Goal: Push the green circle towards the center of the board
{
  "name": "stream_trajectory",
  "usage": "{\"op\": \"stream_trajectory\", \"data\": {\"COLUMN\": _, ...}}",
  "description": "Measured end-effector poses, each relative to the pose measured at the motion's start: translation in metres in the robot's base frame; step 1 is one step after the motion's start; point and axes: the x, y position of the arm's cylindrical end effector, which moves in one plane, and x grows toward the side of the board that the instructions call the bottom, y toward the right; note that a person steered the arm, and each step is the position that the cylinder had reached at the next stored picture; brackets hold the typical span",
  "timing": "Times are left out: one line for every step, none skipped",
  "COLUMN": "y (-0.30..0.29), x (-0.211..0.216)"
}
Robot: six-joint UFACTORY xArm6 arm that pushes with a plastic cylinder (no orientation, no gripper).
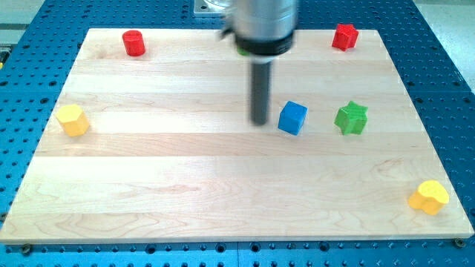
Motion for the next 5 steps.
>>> {"op": "stream_trajectory", "data": {"y": 0.057, "x": -0.054}}
{"op": "stream_trajectory", "data": {"y": 0.040, "x": -0.079}}
{"op": "stream_trajectory", "data": {"y": 0.036, "x": -0.158}}
{"op": "stream_trajectory", "data": {"y": -0.003, "x": -0.204}}
{"op": "stream_trajectory", "data": {"y": -0.064, "x": -0.176}}
